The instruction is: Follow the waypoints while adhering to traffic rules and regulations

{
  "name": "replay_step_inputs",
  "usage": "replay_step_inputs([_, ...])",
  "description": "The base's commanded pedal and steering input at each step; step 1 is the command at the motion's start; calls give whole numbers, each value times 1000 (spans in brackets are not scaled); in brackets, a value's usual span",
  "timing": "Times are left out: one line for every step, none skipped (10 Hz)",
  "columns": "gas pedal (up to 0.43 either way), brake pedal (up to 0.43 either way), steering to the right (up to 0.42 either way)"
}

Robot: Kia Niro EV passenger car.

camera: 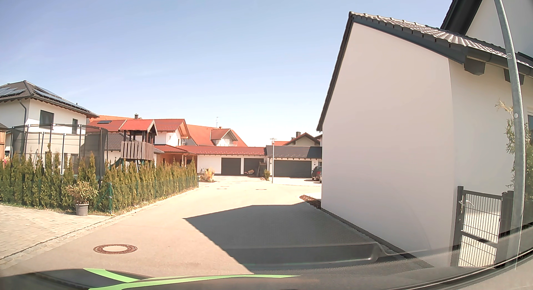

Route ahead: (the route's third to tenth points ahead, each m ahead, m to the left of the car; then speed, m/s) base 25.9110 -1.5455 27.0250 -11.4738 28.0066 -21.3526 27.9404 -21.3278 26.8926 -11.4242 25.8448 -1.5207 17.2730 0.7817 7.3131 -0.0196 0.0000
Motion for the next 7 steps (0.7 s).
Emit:
replay_step_inputs([0, 445, -42])
replay_step_inputs([0, 445, -42])
replay_step_inputs([0, 439, -42])
replay_step_inputs([0, 433, -41])
replay_step_inputs([0, 427, -42])
replay_step_inputs([0, 427, -42])
replay_step_inputs([0, 427, -42])
